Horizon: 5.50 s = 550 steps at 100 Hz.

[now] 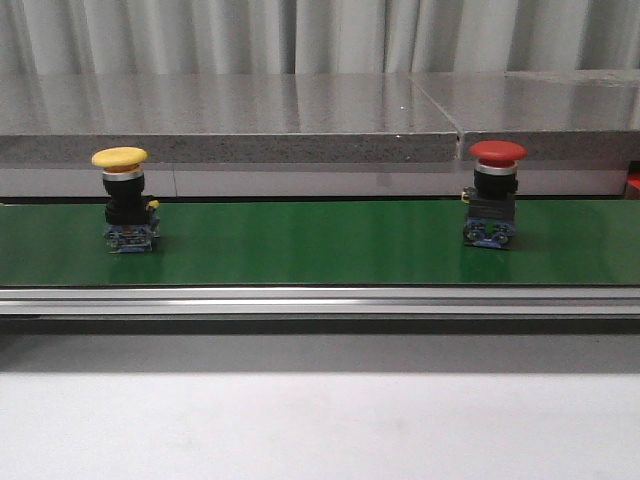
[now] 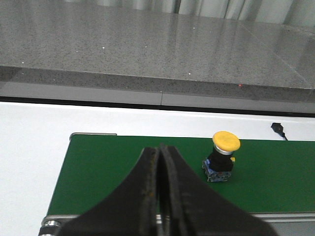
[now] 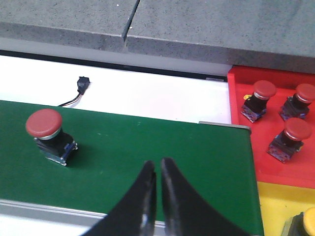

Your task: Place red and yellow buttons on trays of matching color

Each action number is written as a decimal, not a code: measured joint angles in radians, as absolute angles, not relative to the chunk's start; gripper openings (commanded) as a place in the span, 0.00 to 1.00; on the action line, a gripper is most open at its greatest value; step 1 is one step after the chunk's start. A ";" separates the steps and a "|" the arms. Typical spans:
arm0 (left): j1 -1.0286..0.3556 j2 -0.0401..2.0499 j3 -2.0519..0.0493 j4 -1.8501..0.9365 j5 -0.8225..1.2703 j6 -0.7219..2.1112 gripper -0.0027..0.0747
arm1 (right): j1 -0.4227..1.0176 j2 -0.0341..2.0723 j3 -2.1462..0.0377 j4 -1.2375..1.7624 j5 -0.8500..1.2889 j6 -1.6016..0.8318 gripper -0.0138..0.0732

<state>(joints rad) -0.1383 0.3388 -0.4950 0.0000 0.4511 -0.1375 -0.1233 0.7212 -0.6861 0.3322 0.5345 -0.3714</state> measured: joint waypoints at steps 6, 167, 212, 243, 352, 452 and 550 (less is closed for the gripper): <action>-0.138 0.339 -0.495 0.000 0.451 -0.138 0.01 | -0.123 0.721 -0.686 0.350 0.542 -0.371 0.65; -0.138 0.339 -0.495 0.000 0.453 -0.138 0.01 | 0.018 1.507 -0.950 0.401 0.471 -0.469 0.55; -0.138 0.339 -0.495 0.000 0.453 -0.138 0.01 | -0.123 1.507 -1.165 0.398 0.681 -0.471 0.31; -0.138 0.339 -0.495 0.000 0.453 -0.138 0.01 | -0.402 1.512 -1.326 0.397 0.624 -0.393 0.31; -0.138 0.339 -0.493 0.000 0.454 -0.138 0.01 | -0.623 1.975 -1.474 0.400 0.432 -0.319 0.31; -0.138 0.339 -0.493 0.000 0.455 -0.138 0.01 | -0.623 2.059 -1.480 0.403 0.409 -0.319 0.82; -0.138 0.339 -0.493 0.000 0.457 -0.138 0.01 | -0.490 1.469 -1.313 0.516 0.619 -0.376 0.82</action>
<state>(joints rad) -0.1383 0.3388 -0.4929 0.0000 0.4568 -0.1375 -0.4904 1.4685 -1.3127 0.5165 0.6192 -0.3763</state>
